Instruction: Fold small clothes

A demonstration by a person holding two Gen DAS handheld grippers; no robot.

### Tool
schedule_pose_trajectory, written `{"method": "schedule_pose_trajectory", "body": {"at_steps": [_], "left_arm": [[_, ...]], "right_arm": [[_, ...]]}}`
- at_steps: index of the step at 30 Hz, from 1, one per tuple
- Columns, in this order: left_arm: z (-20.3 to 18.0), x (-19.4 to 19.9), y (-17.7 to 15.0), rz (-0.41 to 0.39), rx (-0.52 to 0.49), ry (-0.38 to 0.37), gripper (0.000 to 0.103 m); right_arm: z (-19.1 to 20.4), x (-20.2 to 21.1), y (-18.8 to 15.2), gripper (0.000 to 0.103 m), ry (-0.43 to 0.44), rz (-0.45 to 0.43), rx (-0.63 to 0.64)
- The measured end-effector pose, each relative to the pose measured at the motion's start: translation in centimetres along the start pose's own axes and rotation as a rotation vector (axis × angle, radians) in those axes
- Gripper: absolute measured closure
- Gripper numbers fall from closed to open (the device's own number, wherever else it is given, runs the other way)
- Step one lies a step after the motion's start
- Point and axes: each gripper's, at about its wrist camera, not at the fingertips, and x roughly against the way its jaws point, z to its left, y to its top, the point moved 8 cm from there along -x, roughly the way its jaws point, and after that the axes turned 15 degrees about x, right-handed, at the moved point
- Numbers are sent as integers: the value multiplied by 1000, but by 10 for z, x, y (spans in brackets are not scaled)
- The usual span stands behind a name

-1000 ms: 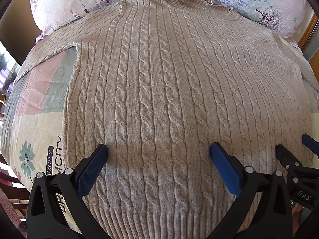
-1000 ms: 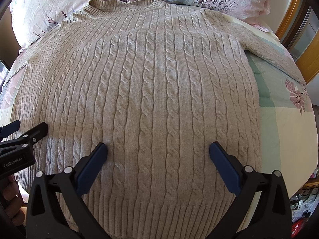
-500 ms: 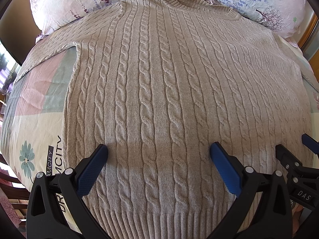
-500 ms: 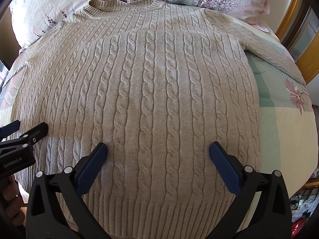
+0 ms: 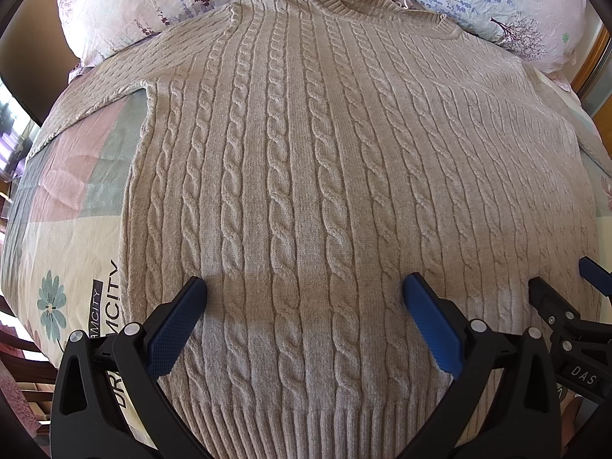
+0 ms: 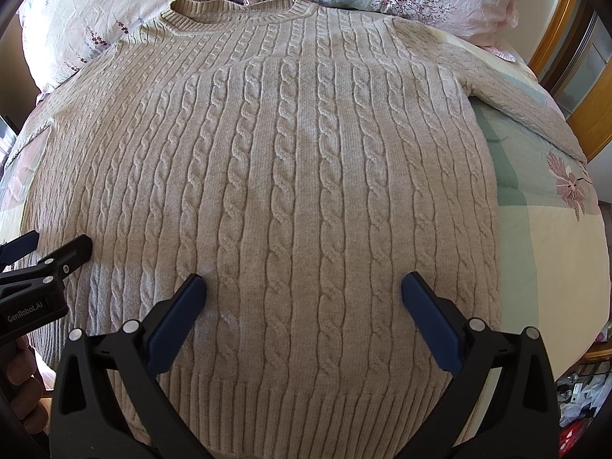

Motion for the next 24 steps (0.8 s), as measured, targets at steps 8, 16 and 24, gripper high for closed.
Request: {"method": "schedule_pose_trajectory", "body": {"at_steps": [8, 16, 24], "left_arm": [[0, 0, 0, 5, -1, 0, 1], [2, 0, 4, 0, 17, 2, 1], [31, 31, 39, -100, 303, -210, 1]], "right_arm": [[-16, 14, 6, 2, 110, -75, 14], [-278, 58, 14, 21, 116, -379, -662], [-463, 0, -40, 41, 122, -336, -1157]]}}
